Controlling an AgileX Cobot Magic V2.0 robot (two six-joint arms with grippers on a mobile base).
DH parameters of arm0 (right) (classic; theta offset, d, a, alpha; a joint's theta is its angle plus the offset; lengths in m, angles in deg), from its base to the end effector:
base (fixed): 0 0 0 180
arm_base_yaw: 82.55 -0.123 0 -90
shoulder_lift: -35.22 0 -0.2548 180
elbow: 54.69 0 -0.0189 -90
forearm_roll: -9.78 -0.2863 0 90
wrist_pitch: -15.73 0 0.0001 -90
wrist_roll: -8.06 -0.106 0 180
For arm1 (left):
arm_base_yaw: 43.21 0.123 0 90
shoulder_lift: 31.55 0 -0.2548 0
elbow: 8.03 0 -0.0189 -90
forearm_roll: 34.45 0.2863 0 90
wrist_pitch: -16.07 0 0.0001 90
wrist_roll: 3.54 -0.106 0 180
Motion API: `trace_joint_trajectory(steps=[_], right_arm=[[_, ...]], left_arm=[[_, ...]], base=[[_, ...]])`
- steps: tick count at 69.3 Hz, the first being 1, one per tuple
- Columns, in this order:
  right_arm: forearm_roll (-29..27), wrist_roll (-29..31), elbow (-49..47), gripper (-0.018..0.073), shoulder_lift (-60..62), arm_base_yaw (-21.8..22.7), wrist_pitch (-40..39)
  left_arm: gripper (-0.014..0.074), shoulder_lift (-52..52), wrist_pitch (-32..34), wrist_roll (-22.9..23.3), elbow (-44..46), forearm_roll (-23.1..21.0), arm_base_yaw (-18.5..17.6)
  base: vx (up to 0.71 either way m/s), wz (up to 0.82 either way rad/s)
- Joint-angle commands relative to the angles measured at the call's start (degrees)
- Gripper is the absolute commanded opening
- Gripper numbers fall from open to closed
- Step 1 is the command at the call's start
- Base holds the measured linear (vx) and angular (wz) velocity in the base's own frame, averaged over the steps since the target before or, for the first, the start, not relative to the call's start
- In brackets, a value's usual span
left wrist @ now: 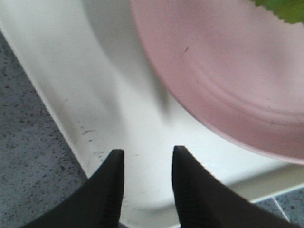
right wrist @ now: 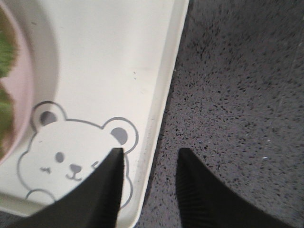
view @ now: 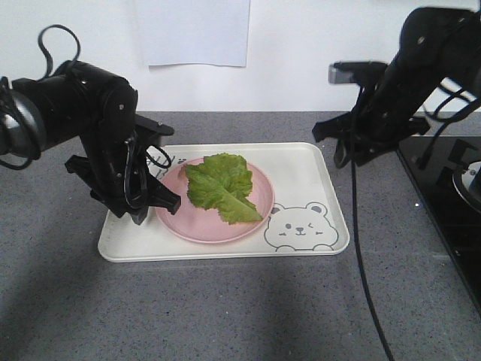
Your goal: Transfer vegetables to tray and serve
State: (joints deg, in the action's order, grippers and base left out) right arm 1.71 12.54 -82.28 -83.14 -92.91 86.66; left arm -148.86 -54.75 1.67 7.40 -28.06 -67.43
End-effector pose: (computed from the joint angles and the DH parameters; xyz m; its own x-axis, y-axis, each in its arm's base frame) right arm 0.4310 0.0931 0.2626 -0.9255 -0.2013 -0.3208 -0.2493 0.9615 0.1157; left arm 0.3826 -0.1599 0.2044 -0.9244 0.3568 -0.1344 0.3461 0.9332 0.0971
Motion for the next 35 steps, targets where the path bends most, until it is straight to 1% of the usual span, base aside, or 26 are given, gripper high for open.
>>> trace_joint_trajectory(steps=[1, 9, 15, 23, 31, 35], right_arm=[[-2.05, 3.25, -1.48, 0.0119, 6.76, 0.11, 1.66], [-7.00, 6.94, -1.48, -0.0015, 12.13, 0.00, -1.66], [-10.09, 9.54, -1.48, -0.0011, 16.70, -0.75, -4.96], [-10.29, 12.56, -1.48, -0.0008, 22.96, -2.77, -8.62], [-10.36, 14.97, -0.99, -0.0006, 28.56, -5.00, -9.04], [-10.38, 15.94, 1.30, -0.0006, 32.36, -5.90, -11.57]], left_arm=[[0.0196, 5.28, -0.12, 0.56, 1.72, 0.14, -0.13], [0.0127, 9.17, 2.72, 0.56, 1.72, -1.28, -0.13], [0.0070, 13.90, 6.33, 0.50, 1.72, -3.42, -0.13], [-0.0004, 21.06, 11.60, 0.45, 1.65, -5.32, -0.13], [-0.0007, 29.00, 15.76, 0.32, 1.65, -5.43, -0.13], [-0.0007, 32.46, 17.40, -0.02, 1.61, -5.25, -0.13]], base=[[0.00, 0.00], [0.00, 0.00], [0.00, 0.00], [0.00, 0.00], [0.00, 0.00], [0.00, 0.00]])
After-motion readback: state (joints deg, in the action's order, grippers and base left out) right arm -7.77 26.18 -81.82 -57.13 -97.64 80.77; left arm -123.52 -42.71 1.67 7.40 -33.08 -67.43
